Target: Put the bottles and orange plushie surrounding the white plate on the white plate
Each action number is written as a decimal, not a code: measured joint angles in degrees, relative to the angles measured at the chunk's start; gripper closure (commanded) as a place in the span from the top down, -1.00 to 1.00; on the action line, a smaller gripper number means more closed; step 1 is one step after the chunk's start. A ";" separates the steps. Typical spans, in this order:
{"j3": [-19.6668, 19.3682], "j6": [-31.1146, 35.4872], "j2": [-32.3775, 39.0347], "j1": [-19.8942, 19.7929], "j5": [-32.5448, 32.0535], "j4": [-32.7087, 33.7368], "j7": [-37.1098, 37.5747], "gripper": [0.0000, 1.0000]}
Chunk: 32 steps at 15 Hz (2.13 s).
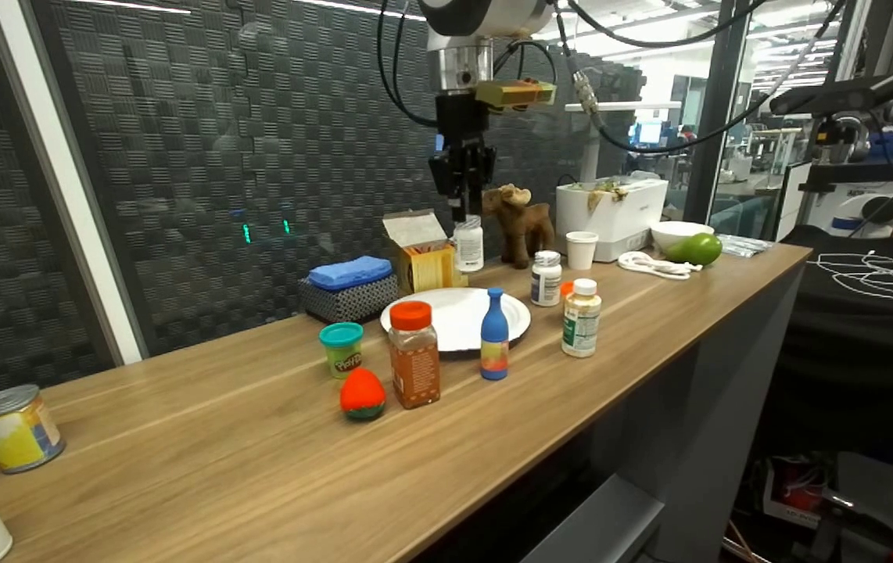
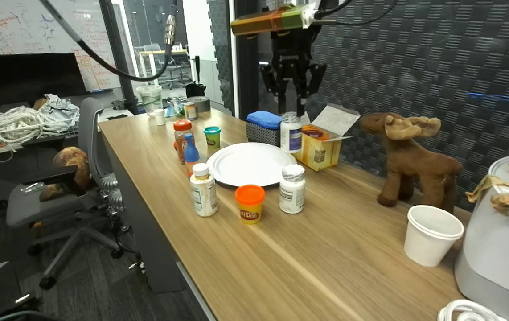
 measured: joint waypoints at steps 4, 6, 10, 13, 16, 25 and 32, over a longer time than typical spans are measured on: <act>2.39 -1.44 1.49 1.82 0.06 1.05 -0.34 -0.63; 2.40 -1.15 2.60 2.55 -0.07 1.53 -0.34 -0.63; 2.39 1.31 5.04 2.80 -0.26 2.05 -0.34 -0.63; 2.34 4.31 6.62 2.80 -0.62 2.07 -0.34 -0.63; 2.34 5.46 6.98 2.83 -0.63 2.20 -0.34 0.49; 1.02 5.20 1.72 2.63 -0.70 0.04 0.25 0.99; -3.49 1.08 -9.61 -0.85 -0.89 -11.87 3.76 1.00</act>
